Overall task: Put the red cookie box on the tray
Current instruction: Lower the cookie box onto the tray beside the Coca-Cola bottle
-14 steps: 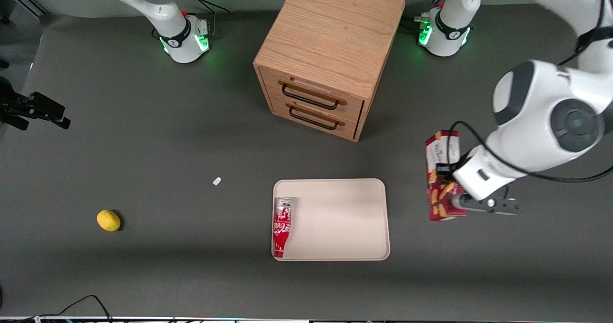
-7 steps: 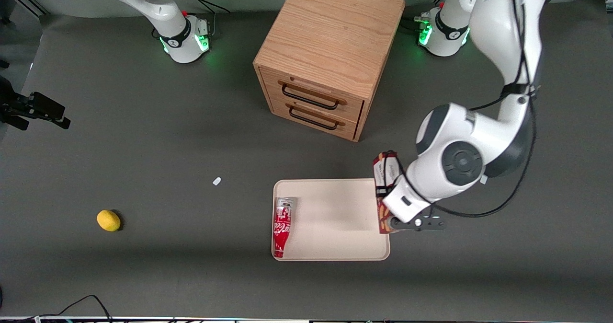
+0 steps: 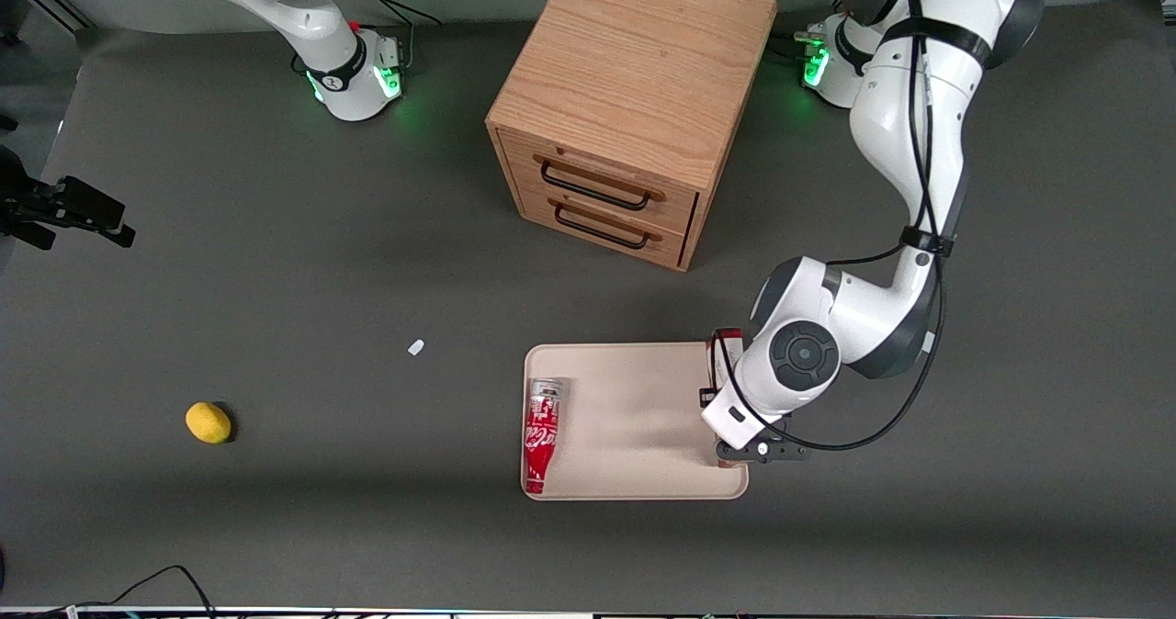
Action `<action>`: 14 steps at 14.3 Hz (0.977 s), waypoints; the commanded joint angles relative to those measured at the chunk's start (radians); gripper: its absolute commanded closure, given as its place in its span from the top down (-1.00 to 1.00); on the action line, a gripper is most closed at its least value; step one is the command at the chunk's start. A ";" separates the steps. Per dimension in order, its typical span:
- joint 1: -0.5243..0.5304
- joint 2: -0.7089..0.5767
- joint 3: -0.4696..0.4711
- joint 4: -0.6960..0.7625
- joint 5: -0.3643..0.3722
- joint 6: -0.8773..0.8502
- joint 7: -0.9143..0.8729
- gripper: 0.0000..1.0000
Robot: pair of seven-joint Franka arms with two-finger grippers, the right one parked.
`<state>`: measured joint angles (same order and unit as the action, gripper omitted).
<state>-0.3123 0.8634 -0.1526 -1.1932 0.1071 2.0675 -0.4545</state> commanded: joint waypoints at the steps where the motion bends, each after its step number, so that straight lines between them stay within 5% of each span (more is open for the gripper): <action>1: -0.024 0.028 0.019 0.044 0.026 0.017 -0.029 -1.00; 8: -0.030 0.039 0.021 0.037 0.029 0.025 -0.029 -1.00; 9: -0.028 0.039 0.021 0.031 0.029 0.025 -0.027 -0.85; 12: -0.028 0.034 0.021 0.005 0.054 0.072 -0.027 0.99; 14: -0.030 0.032 0.021 -0.005 0.063 0.102 -0.041 1.00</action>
<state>-0.3227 0.8944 -0.1482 -1.1963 0.1458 2.1410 -0.4604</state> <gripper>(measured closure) 0.507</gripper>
